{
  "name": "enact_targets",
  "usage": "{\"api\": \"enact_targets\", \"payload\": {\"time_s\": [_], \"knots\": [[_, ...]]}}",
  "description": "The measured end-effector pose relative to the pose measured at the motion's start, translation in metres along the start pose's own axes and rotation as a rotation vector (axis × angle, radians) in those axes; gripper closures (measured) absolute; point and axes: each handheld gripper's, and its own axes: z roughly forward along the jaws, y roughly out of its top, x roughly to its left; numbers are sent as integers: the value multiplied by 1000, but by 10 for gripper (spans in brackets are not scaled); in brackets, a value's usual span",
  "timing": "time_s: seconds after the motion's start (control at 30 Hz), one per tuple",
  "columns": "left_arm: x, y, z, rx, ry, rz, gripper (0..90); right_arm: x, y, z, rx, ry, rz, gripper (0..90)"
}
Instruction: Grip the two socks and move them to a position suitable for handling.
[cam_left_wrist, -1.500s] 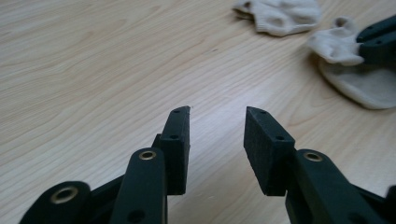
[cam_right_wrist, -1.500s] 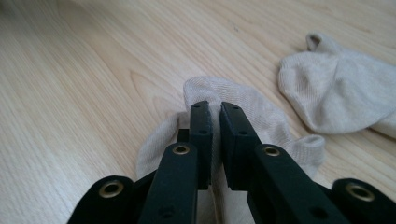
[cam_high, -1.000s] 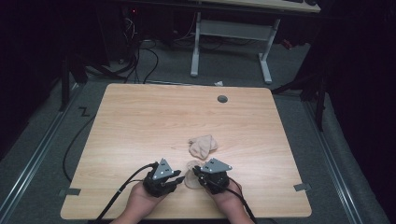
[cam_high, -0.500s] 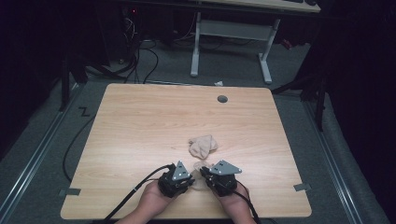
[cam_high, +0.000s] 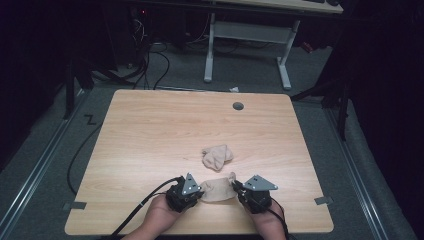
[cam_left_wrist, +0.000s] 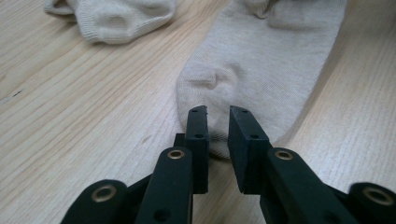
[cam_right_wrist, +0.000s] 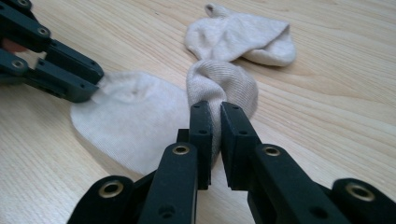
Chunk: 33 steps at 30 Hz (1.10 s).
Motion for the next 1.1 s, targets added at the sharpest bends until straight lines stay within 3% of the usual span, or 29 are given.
{"api": "enact_targets", "payload": {"time_s": [0.23,0.4,0.57,0.63,0.67,0.7,0.8,0.93,1.1], "knots": [[5,-7,-7,4,37,-7,779,-8,-3,0,15,-3,24,824],[12,-13,-15,16,50,-23,771,-14,-6,-6,-4,-25,53,753],[13,-13,-20,4,57,-21,747,-12,-1,2,0,-24,36,721],[13,-12,-21,-7,58,-26,730,-10,1,9,22,-17,13,757],[18,-7,-19,-43,41,-70,720,-9,3,14,33,-18,2,804],[19,-5,-16,-51,25,-88,721,-10,5,18,45,-16,2,843],[21,-1,-1,-3,53,-57,752,-17,11,26,63,-20,19,900],[23,-5,-2,-14,43,-76,775,-22,5,37,125,-19,12,900],[22,-12,-7,-22,49,-79,774,-20,2,37,123,2,18,899]]}}
